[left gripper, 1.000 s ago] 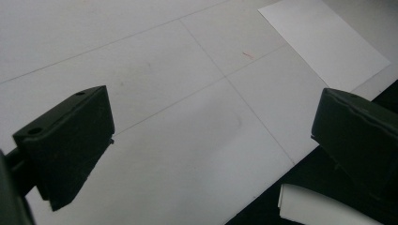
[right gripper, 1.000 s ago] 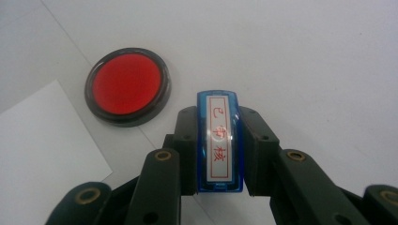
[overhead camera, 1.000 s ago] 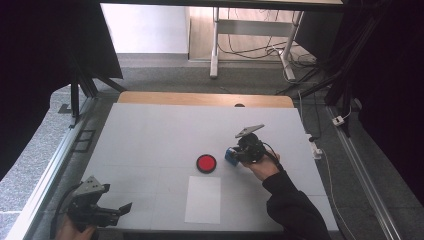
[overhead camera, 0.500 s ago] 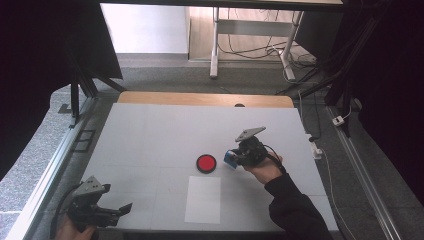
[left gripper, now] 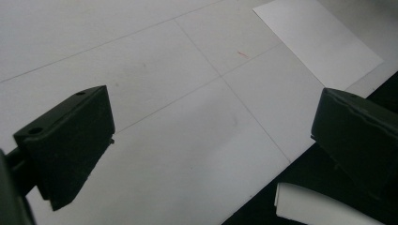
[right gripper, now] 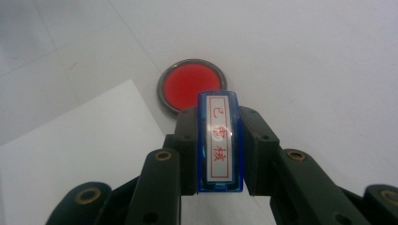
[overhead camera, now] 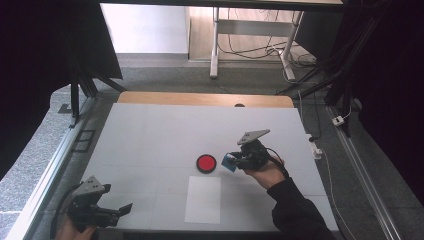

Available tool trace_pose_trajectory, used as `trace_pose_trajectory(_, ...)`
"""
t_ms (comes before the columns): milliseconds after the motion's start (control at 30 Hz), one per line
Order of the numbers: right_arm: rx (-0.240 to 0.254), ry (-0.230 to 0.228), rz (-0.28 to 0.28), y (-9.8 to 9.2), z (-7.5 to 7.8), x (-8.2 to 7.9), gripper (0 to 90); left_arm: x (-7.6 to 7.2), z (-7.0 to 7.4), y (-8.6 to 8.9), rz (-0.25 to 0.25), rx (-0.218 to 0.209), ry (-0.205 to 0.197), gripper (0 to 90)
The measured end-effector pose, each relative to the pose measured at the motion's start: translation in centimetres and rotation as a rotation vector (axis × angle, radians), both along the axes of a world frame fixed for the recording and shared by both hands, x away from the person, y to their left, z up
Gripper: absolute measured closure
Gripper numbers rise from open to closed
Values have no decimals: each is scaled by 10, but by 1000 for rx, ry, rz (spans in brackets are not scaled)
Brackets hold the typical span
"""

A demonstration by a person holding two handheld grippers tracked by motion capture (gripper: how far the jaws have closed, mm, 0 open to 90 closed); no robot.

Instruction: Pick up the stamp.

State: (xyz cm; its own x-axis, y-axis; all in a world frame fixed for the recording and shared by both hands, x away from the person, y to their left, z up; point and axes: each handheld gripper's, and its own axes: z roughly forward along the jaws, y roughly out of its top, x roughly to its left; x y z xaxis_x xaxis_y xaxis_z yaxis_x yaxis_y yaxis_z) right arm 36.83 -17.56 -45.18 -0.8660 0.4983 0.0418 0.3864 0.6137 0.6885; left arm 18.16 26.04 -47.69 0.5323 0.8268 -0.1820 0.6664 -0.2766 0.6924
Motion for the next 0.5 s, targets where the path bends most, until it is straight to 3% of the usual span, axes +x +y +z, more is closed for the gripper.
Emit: trace_pose_trajectory(500,73,-16,57,4,11,-24,708,0,0,0,-8,-3,2,5)
